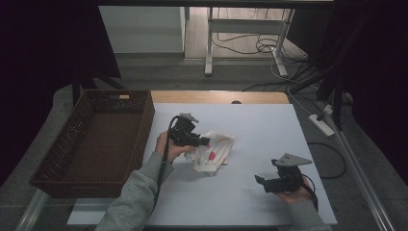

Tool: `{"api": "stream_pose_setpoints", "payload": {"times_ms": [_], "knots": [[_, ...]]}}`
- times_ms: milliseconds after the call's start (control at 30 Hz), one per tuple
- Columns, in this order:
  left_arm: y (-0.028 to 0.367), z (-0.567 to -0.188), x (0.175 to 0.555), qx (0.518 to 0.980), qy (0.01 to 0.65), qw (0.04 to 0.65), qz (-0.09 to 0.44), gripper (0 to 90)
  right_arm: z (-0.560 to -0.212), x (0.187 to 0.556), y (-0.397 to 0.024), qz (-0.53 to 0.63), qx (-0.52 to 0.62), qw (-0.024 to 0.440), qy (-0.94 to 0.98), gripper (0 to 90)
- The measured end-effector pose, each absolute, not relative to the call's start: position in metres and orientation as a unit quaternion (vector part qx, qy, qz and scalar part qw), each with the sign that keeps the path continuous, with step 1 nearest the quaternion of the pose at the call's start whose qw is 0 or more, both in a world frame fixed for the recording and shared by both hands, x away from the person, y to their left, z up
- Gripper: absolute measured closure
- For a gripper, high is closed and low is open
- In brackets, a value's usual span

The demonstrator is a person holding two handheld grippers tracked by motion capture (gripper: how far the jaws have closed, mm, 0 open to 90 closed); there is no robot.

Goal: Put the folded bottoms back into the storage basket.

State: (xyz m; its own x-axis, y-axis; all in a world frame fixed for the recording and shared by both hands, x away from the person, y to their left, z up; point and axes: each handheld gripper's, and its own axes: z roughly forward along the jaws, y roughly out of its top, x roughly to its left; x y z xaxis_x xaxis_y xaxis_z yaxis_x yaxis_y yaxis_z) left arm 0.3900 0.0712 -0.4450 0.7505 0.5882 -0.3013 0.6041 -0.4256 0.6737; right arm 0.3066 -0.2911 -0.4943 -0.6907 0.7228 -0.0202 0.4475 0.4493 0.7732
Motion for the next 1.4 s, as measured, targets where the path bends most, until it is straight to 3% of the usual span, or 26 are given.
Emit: {"api": "stream_pose_setpoints", "payload": {"times_ms": [1400], "knots": [[0.085,-0.417,0.374,0.827,0.341,0.446,0.012,78.1,-0.493,0.306,-0.292,0.395,0.354,0.183,0.828,8.6]]}}
